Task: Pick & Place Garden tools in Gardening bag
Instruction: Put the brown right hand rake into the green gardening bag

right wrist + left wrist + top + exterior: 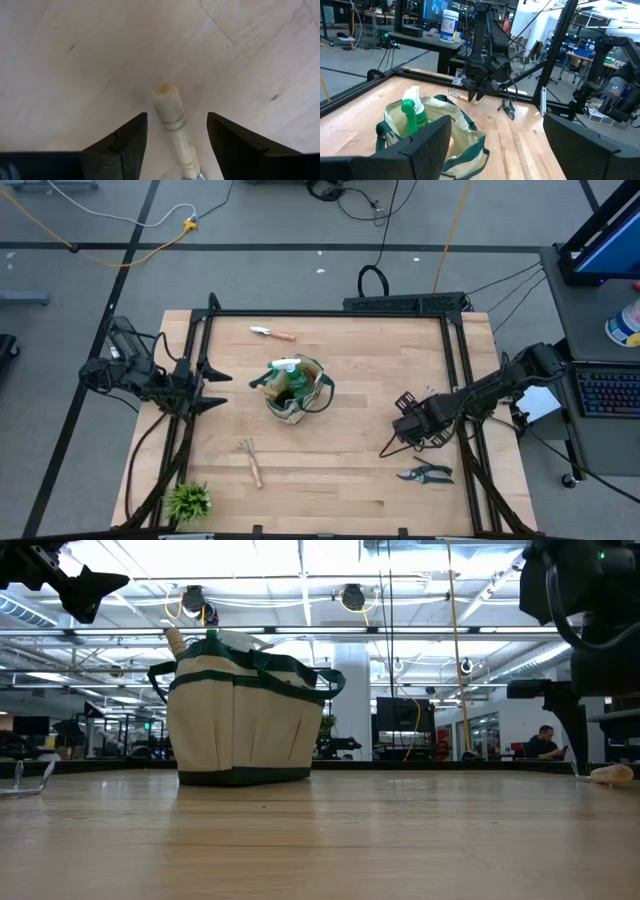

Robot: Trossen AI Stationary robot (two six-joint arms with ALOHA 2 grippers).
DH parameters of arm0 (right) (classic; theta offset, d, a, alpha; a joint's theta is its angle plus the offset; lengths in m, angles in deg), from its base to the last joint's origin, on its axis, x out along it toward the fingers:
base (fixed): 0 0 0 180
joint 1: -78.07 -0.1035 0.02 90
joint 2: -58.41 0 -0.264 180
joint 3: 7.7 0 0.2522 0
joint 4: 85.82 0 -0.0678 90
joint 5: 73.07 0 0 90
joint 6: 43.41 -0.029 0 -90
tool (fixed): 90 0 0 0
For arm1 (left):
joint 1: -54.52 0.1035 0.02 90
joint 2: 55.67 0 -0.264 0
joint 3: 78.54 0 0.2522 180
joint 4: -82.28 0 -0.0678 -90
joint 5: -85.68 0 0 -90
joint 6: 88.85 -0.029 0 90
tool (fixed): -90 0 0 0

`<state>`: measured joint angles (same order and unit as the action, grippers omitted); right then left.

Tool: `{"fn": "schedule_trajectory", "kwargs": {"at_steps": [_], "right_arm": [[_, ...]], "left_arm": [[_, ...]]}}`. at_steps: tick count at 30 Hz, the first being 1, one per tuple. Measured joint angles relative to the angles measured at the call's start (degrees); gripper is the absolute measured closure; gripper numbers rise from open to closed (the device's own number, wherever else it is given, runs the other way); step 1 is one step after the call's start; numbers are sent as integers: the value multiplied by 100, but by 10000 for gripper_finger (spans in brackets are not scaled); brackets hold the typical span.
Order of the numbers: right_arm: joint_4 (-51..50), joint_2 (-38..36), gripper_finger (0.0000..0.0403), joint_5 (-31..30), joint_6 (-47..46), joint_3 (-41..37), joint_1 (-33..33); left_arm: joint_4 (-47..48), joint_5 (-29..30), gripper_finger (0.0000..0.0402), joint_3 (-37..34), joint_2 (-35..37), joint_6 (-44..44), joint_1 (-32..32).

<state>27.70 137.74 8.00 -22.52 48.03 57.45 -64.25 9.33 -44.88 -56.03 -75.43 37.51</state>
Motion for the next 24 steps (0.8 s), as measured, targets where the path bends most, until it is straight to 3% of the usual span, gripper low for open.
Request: {"fn": "schedule_trajectory", "kwargs": {"at_steps": [11, 24], "right_arm": [[865, -13, 211, 13, -61, -348, -2], [904, -7, 309, 81, -89, -363, -4]], "left_arm": [[-1, 2, 78, 0, 0, -113, 0], [-2, 0, 78, 0, 0, -108, 0]]}}
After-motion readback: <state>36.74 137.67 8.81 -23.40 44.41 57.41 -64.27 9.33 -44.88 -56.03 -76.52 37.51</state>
